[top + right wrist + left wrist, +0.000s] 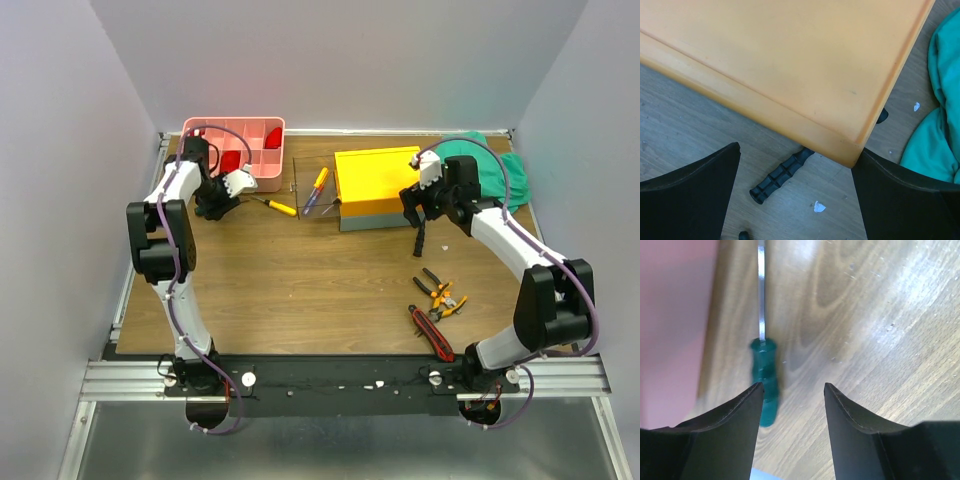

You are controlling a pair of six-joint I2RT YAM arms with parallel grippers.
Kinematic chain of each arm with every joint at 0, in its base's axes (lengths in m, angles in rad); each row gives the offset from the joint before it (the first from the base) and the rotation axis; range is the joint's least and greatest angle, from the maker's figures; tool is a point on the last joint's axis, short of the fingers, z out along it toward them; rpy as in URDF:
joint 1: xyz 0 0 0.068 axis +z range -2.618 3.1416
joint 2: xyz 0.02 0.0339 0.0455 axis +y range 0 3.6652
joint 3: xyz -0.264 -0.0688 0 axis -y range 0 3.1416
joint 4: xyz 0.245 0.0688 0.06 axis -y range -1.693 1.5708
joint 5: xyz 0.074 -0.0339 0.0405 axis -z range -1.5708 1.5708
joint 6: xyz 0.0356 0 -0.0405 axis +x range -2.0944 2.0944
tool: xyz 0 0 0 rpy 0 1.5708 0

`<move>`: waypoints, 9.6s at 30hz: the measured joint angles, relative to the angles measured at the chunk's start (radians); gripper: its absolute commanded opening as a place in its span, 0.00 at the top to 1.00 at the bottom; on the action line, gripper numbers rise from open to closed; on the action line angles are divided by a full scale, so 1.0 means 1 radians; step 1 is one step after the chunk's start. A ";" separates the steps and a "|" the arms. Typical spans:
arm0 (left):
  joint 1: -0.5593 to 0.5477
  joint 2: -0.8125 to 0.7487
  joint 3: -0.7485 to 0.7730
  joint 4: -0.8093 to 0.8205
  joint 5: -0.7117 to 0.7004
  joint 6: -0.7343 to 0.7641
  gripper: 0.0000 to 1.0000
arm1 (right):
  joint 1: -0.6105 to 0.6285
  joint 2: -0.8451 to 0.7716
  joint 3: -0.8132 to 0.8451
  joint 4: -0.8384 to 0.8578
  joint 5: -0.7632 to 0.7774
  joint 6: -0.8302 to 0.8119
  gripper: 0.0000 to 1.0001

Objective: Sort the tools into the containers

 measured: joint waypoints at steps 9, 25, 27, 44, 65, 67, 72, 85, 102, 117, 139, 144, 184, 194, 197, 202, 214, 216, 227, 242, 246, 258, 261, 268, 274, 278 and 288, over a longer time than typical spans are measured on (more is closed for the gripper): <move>0.000 -0.008 0.018 0.024 -0.001 -0.035 0.36 | 0.000 0.015 0.000 0.000 0.000 0.000 0.04; 0.006 0.089 0.084 -0.031 -0.068 -0.077 0.98 | 0.000 0.015 0.000 0.000 0.000 -0.007 0.04; 0.005 0.090 0.119 -0.098 -0.027 -0.074 1.00 | 0.000 0.015 -0.002 0.001 0.000 -0.008 0.04; -0.254 -0.054 0.434 0.075 0.521 -0.801 1.00 | 0.000 0.015 -0.016 0.001 0.000 -0.023 0.04; -0.305 0.073 0.372 0.121 0.479 -1.252 0.62 | 0.000 -0.005 -0.055 0.006 -0.004 -0.027 0.04; -0.307 0.069 0.372 0.087 0.480 -1.238 0.58 | 0.000 -0.005 -0.055 0.006 -0.006 -0.027 0.04; -0.308 0.034 0.381 0.028 0.483 -1.204 0.43 | 0.000 -0.002 -0.054 0.006 -0.012 -0.027 0.04; -0.220 -0.257 0.188 0.179 0.296 -0.726 0.29 | 0.000 0.022 -0.052 0.005 -0.019 -0.027 0.03; -0.195 -0.002 0.240 -0.239 0.348 0.209 0.32 | 0.000 0.005 -0.066 0.006 -0.023 -0.035 0.03; -0.263 0.149 0.261 -0.198 0.346 0.289 0.35 | 0.000 -0.049 -0.126 0.002 -0.022 -0.053 0.03; -0.272 0.261 0.478 -0.312 0.302 0.165 0.34 | 0.000 -0.052 -0.126 0.000 -0.022 -0.065 0.03; -0.273 0.262 0.469 -0.308 0.303 0.104 0.32 | 0.000 -0.053 -0.126 0.000 -0.022 -0.068 0.03; -0.219 -0.057 0.117 -0.257 0.338 -0.032 0.50 | 0.000 -0.052 -0.139 0.003 -0.022 -0.079 0.03; -0.244 -0.111 -0.048 -0.196 0.288 -0.002 0.44 | 0.000 -0.053 -0.140 0.003 -0.023 -0.079 0.03; -0.247 -0.101 -0.061 -0.169 0.265 -0.003 0.44 | 0.000 -0.057 -0.148 0.004 -0.022 -0.079 0.03; -0.256 -0.054 -0.062 -0.110 0.218 -0.023 0.44 | 0.000 -0.076 -0.172 0.003 -0.022 -0.079 0.03; -0.264 -0.024 -0.117 -0.005 0.175 -0.075 0.71 | 0.000 -0.084 -0.174 0.004 -0.022 -0.080 0.03; -0.264 -0.024 -0.119 0.004 0.174 -0.082 0.78 | 0.000 -0.084 -0.174 0.004 -0.022 -0.080 0.03; -0.212 -0.044 -0.138 -0.033 0.229 -0.079 0.90 | 0.000 -0.084 -0.174 0.004 -0.022 -0.083 0.03; -0.217 -0.126 0.356 -0.031 0.625 -0.497 1.00 | 0.000 -0.056 -0.155 0.003 -0.022 -0.096 0.03; -0.259 -0.126 0.216 0.295 0.669 -0.842 1.00 | 0.000 -0.054 -0.139 0.002 -0.022 -0.098 0.03; -0.304 -0.012 0.111 0.797 0.658 -1.515 0.84 | 0.000 -0.072 -0.149 0.002 -0.023 -0.101 0.03; -0.304 -0.015 0.098 0.777 0.642 -1.522 0.77 | 0.000 -0.082 -0.155 0.002 -0.023 -0.101 0.03; -0.304 -0.029 0.052 0.634 0.608 -1.493 0.41 | 0.000 -0.085 -0.157 0.002 -0.023 -0.101 0.03; -0.304 -0.063 0.071 0.595 0.582 -1.468 0.27 | 0.000 -0.079 -0.147 0.002 -0.023 -0.100 0.03; -0.304 -0.067 0.169 0.618 0.581 -1.472 0.27 | 0.000 -0.070 -0.102 0.000 -0.023 -0.078 0.02; -0.188 -0.242 0.059 0.622 0.407 -1.397 0.46 | -0.009 -0.128 0.049 -0.042 -0.086 0.028 0.02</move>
